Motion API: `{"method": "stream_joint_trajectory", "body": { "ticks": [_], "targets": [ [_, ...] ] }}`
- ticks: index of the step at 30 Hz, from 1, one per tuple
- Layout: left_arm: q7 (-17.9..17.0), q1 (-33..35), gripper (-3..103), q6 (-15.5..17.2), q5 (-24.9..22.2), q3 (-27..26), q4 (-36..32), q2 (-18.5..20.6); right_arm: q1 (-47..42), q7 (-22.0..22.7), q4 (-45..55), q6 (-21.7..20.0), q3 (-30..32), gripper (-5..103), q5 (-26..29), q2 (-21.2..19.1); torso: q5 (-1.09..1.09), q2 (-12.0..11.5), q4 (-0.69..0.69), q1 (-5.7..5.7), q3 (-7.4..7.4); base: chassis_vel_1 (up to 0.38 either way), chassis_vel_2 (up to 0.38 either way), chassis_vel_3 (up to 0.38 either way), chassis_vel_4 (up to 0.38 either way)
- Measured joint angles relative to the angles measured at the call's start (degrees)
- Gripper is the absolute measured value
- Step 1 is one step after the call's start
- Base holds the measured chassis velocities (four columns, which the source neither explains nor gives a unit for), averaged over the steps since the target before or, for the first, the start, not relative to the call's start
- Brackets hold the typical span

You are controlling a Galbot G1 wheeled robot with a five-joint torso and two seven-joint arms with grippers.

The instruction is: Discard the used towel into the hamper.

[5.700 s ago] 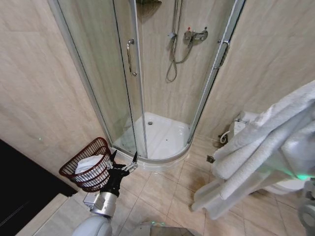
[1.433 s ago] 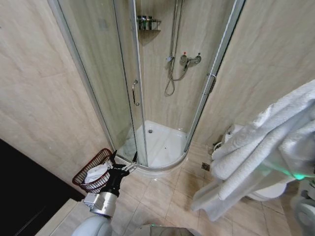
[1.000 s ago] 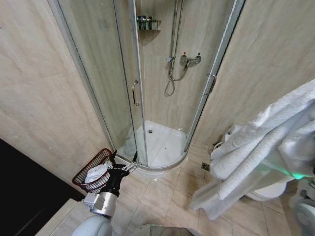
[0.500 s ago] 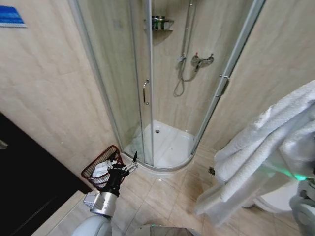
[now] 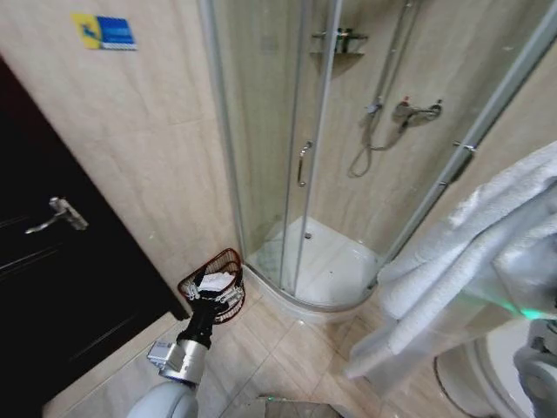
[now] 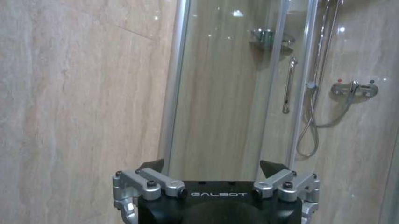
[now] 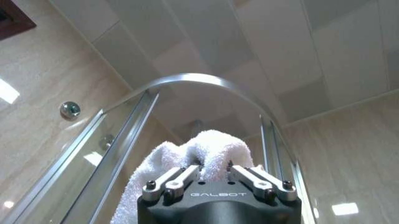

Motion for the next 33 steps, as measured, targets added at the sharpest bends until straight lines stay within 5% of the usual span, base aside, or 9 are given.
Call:
{"method": "stream_joint_trajectory", "body": {
  "ticks": [33],
  "targets": [
    [0.00, 0.00, 100, 0.00, 0.00, 0.00, 0.00, 0.00, 0.36, -0.33, 0.00, 1.34, -1.60, 11, 0.94, -0.50, -0.01, -0.10, 0.00, -0.05, -0.06, 0.068, 0.062, -0.047, -0.053]
  ]
}}
